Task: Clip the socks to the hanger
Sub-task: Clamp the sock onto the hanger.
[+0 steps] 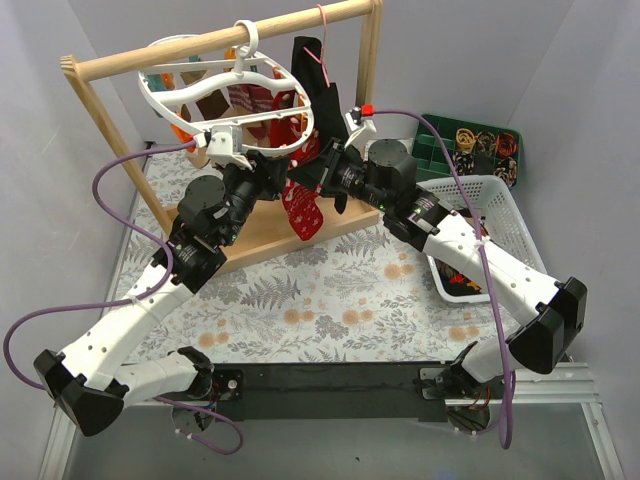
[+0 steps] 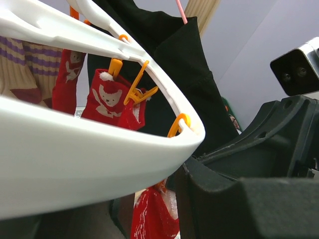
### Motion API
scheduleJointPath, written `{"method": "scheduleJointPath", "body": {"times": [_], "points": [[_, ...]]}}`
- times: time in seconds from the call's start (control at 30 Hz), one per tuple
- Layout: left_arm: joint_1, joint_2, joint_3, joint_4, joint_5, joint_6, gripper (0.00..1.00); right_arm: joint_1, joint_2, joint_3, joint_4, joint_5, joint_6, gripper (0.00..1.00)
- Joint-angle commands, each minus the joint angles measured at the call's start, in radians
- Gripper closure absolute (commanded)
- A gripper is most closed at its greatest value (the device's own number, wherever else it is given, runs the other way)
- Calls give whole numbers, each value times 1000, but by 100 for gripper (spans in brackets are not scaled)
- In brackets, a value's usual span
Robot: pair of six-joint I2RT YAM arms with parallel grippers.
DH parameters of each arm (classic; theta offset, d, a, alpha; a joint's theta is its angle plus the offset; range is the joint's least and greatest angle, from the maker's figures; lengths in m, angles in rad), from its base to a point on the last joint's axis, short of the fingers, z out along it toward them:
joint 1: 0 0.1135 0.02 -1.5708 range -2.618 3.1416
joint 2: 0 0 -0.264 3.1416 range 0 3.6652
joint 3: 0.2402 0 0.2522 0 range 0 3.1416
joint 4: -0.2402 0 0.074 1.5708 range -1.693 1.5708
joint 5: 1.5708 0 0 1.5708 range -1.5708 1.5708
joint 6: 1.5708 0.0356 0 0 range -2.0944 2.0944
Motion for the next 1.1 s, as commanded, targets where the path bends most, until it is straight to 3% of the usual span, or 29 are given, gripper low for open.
{"method": "scheduleJointPath", "body": {"times": [0.0, 0.67, 1.07], "points": [[5, -13, -18, -90, -103, 79, 100, 7, -15, 13, 89, 36, 9, 99], [5, -41, -25, -90, -116, 10, 100, 1, -48, -31, 102, 48, 26, 99], [5, -91, -70, -7, -172, -73, 100, 1, -48, -66, 125, 20, 75, 99]]}}
